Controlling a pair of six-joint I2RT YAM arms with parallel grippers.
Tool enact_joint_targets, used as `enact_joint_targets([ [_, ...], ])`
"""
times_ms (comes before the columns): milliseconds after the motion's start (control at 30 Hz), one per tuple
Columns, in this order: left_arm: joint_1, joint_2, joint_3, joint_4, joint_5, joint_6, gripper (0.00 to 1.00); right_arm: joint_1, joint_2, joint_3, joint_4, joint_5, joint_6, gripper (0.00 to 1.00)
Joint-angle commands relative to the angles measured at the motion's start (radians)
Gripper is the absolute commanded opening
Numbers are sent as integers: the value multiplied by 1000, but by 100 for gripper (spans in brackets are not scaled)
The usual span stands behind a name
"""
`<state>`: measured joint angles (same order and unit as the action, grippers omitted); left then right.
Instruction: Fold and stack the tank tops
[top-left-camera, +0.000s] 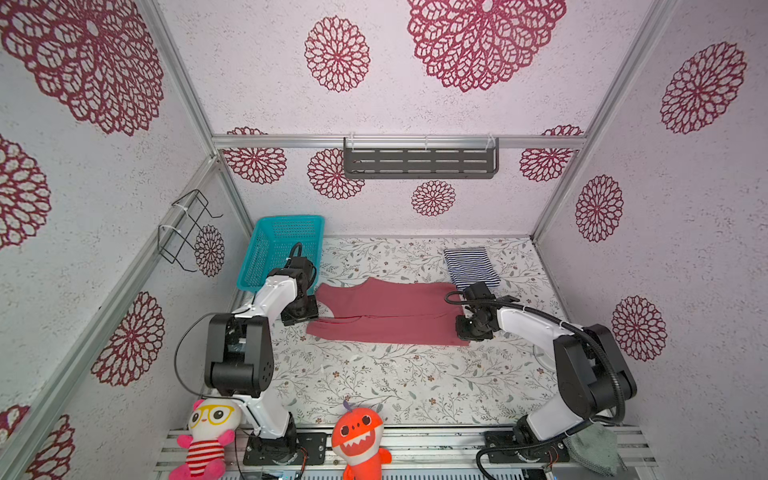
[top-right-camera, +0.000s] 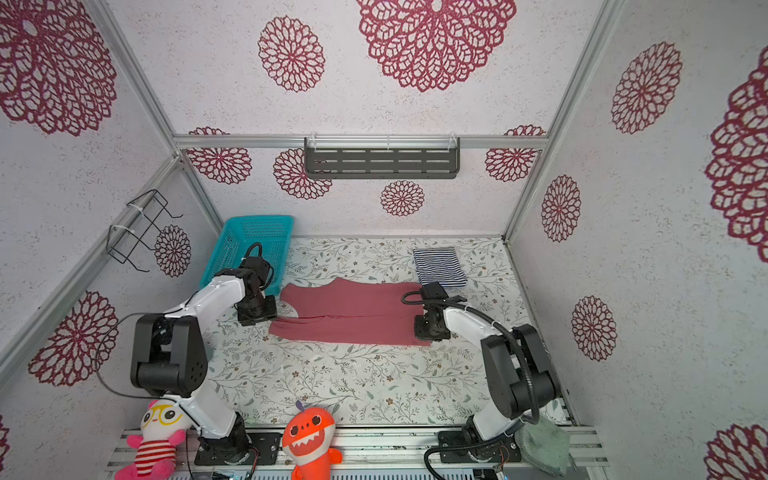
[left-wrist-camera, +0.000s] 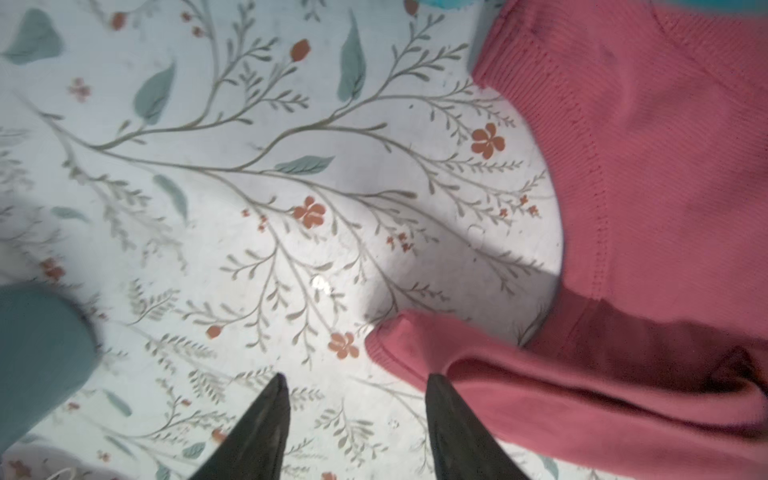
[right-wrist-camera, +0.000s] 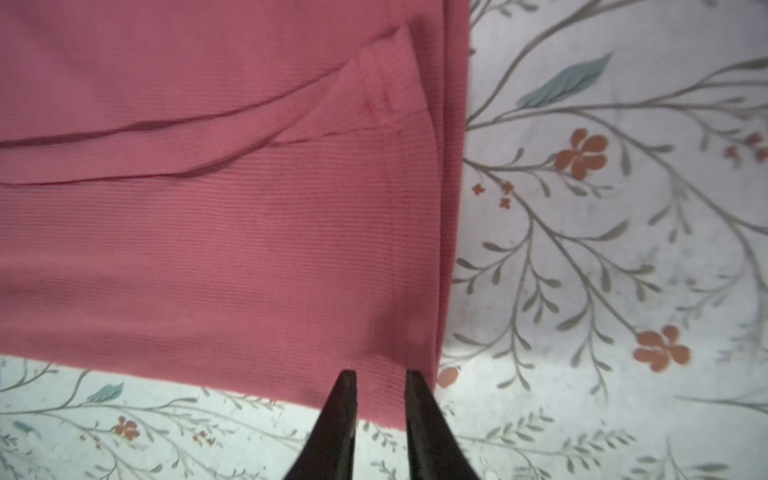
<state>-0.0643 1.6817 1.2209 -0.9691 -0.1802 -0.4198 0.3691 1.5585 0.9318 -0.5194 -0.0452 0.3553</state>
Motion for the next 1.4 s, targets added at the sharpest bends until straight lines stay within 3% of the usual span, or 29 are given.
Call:
enact_joint_targets([
  [0,9,-140,-36,-89,-76,8,59,-4,-61,34,-54,9,-5,26],
  [233,38,-203,-51,-144,-89,-6,61,41,-5,59,18,-21,30,26],
  [400,-168,-226,-10,-49,35,-141,49,68,37,39,64,-6,64,22],
  [533,-296,-95,-18,156,154,-231,42,69,51,1,98,9,86,18],
  [667,-380,111,66,242,219,-233,37,70,66,-6,105,19,89,16],
  [833,-414,265,106,270,245,-230,37,70,73,-25,76,64,90,15],
  [1100,-422,231,-88,278,261,-261,37,69,45,-120,32,98,101,15],
  [1367,-493,-4,-414,264,319,-407,37,77,-95,-249,-71,48,155,15],
])
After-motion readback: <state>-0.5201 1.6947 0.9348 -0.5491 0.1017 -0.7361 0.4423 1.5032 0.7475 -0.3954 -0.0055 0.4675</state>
